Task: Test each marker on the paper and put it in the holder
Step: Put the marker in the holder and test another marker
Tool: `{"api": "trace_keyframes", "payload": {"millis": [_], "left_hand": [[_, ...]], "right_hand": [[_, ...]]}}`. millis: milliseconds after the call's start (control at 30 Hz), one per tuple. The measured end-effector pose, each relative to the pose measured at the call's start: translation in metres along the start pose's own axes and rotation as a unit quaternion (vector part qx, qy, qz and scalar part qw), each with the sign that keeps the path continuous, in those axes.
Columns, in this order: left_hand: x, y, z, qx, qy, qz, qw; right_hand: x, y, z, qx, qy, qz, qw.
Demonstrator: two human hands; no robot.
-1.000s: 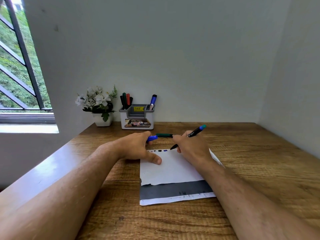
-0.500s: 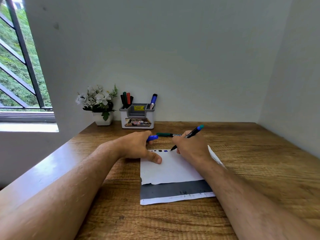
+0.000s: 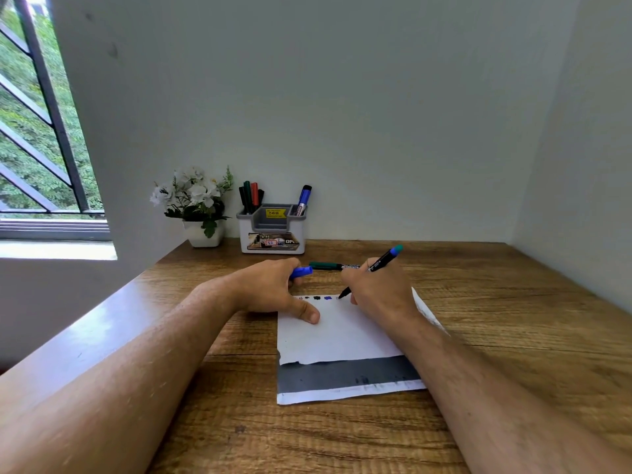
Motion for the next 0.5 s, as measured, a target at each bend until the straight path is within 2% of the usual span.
{"api": "trace_keyframes", "payload": {"millis": [500], "left_hand": [[0.0034, 0.0011, -0.0036, 0.009, -0.002, -0.004, 1.000]], "right_hand": [[-0.0013, -0.0010, -0.0004, -0.002, 0.000, 0.001, 1.000]]}}
Point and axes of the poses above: each hand's wrist, its own x-axis away from the middle knuckle, its own y-axis out of the back of the hand, z = x × y, the point moved 8 cm from there along -x, towards the middle knuckle, and after that the axes turned 5 degrees about z, right-handed, at the moved point
